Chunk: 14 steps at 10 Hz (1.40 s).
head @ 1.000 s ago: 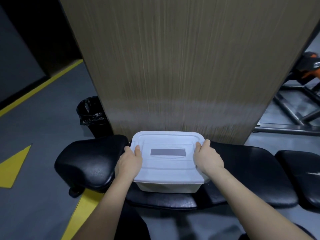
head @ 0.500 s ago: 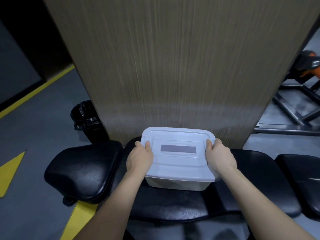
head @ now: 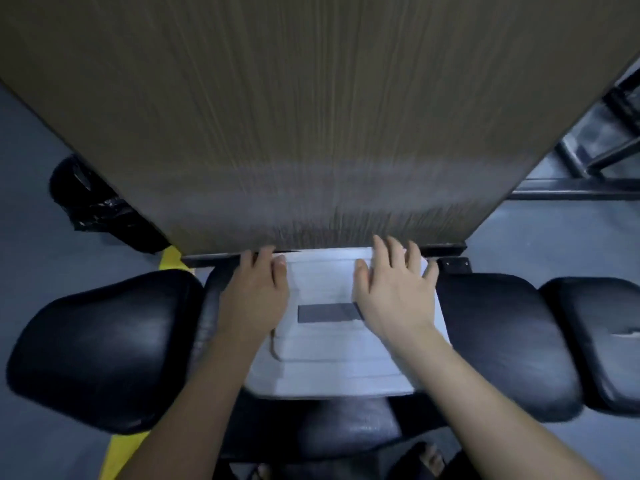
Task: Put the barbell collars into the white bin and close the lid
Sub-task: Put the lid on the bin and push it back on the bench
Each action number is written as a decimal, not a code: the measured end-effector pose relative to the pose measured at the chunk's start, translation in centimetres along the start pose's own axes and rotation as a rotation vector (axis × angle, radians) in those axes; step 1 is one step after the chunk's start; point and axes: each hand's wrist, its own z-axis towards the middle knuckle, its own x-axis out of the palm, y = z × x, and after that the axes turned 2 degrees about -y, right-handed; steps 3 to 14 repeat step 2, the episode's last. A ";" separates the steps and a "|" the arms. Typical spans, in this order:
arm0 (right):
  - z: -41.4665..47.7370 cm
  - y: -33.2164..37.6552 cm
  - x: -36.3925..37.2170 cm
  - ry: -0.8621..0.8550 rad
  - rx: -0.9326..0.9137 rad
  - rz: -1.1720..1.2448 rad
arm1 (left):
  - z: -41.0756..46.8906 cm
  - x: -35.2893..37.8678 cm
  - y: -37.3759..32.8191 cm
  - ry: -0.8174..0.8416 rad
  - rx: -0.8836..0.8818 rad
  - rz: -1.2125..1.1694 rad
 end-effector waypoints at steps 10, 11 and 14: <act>-0.3 0.7 -4.6 0.324 0.024 -0.009 | -0.2 -4.7 -2.1 0.350 -0.209 0.029; -0.3 0.7 -4.6 0.324 0.024 -0.009 | -0.2 -4.7 -2.1 0.350 -0.209 0.029; -0.3 0.7 -4.6 0.324 0.024 -0.009 | -0.2 -4.7 -2.1 0.350 -0.209 0.029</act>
